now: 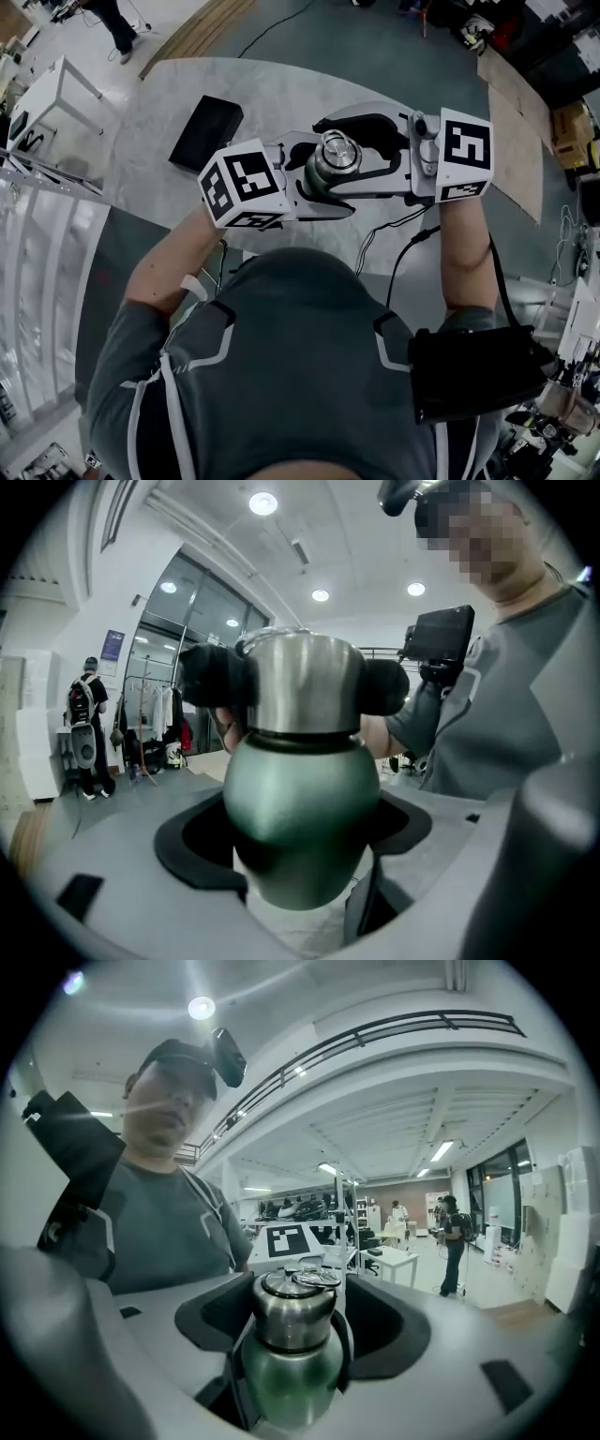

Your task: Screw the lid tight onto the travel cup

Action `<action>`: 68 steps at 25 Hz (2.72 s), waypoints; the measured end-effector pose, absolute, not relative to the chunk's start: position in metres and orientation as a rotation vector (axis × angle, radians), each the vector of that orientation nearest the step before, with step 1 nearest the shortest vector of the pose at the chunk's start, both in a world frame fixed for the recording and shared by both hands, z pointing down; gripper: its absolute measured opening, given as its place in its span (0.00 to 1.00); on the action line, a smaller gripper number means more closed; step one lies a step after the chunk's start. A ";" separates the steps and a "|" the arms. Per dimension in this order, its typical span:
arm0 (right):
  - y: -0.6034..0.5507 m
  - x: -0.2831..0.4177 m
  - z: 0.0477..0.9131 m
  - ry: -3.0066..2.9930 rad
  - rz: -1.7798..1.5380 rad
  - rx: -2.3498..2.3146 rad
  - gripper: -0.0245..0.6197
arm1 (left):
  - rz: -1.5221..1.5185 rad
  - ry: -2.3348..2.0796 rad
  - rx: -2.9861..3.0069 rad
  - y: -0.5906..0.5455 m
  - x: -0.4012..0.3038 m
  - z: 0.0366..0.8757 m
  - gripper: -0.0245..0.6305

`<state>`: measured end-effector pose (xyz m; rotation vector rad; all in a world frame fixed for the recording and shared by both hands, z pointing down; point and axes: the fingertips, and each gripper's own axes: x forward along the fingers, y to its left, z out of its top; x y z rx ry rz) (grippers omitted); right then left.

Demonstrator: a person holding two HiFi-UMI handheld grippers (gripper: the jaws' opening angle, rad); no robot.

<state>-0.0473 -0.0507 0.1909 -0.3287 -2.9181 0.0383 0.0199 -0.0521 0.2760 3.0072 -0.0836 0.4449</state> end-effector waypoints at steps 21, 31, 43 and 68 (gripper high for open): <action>-0.050 -0.037 0.179 -3.095 0.233 -0.341 0.55 | 0.467 0.213 2.966 -0.036 -0.001 0.261 0.63; -0.033 -0.031 0.186 -3.088 0.188 -0.393 0.47 | 0.532 0.230 2.933 -0.022 0.031 0.272 0.63; -0.053 -0.027 0.219 -3.050 0.085 0.084 0.54 | 0.685 -0.098 2.992 -0.051 0.019 0.303 0.63; -0.098 -0.041 0.237 -3.013 0.112 0.590 0.47 | 0.713 -0.518 2.865 -0.095 0.010 0.325 0.63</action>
